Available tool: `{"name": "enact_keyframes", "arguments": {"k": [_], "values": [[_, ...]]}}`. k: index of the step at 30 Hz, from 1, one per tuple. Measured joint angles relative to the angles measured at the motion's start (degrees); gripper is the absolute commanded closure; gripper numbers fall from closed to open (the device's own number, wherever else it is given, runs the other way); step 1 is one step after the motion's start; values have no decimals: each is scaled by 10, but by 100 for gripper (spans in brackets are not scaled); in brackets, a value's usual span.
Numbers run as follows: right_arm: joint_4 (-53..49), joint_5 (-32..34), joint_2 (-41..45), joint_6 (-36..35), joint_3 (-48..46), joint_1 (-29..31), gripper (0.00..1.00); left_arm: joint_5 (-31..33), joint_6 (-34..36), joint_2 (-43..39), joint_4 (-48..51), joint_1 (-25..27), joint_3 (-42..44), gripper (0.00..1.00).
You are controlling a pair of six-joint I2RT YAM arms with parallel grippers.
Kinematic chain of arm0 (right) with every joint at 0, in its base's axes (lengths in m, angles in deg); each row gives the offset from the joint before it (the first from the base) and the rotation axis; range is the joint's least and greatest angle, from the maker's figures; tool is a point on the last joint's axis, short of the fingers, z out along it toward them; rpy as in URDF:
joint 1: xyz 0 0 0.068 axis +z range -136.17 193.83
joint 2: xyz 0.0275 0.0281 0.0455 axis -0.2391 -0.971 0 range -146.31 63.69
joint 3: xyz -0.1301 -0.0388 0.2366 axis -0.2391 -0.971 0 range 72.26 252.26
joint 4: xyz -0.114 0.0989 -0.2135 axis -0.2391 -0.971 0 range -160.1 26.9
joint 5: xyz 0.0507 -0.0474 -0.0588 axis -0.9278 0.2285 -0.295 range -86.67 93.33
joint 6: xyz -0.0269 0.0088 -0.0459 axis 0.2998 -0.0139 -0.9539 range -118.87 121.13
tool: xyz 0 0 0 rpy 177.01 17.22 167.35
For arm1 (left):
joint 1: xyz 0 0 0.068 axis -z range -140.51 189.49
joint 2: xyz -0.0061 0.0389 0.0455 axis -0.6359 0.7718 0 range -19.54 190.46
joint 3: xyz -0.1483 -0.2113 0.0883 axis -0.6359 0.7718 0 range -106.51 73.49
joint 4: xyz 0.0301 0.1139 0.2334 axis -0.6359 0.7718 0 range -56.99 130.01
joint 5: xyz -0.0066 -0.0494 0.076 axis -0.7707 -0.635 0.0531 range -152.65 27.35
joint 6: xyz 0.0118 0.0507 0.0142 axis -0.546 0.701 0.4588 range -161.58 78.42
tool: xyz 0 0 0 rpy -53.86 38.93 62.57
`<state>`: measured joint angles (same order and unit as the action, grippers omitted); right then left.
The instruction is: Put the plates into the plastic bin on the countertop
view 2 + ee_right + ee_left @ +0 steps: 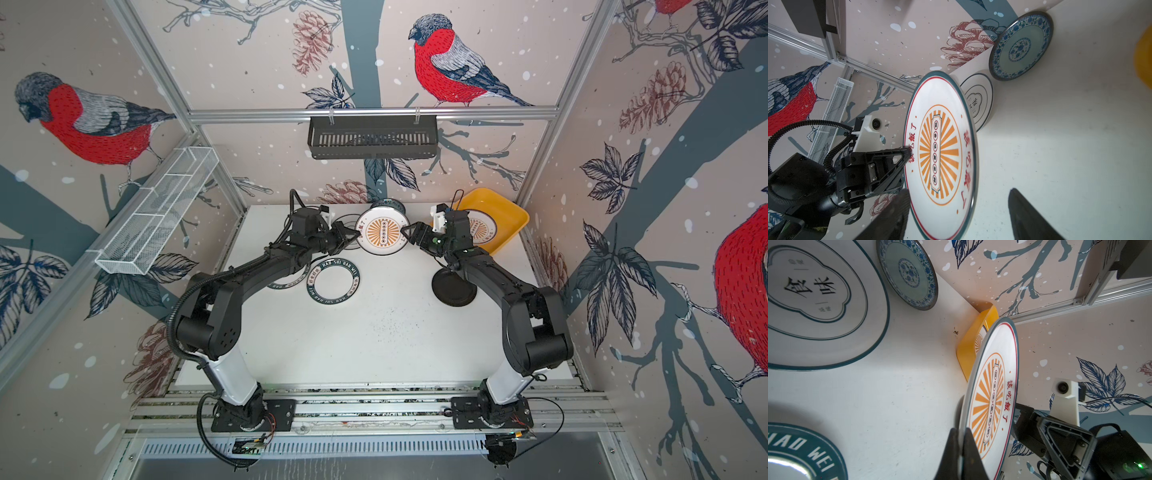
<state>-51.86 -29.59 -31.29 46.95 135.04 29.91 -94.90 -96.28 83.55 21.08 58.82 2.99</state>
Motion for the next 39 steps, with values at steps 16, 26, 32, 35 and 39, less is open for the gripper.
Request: {"name": "enact_keyframes", "arguments": {"k": [16,26,32,35,39], "values": [[12,4,-21,41,5,9,82,-10,-8,0,-14,0,0,100],[22,17,-21,76,6,9,98,-18,-9,7,-19,-1,0,66],[6,40,-22,75,5,0,98,-20,-3,-2,-27,-1,-2,6],[5,42,-21,79,1,-11,98,-20,13,-13,-27,-2,-3,4],[-7,49,-12,80,-5,-34,99,-20,39,-26,-27,-2,-3,4]]}}
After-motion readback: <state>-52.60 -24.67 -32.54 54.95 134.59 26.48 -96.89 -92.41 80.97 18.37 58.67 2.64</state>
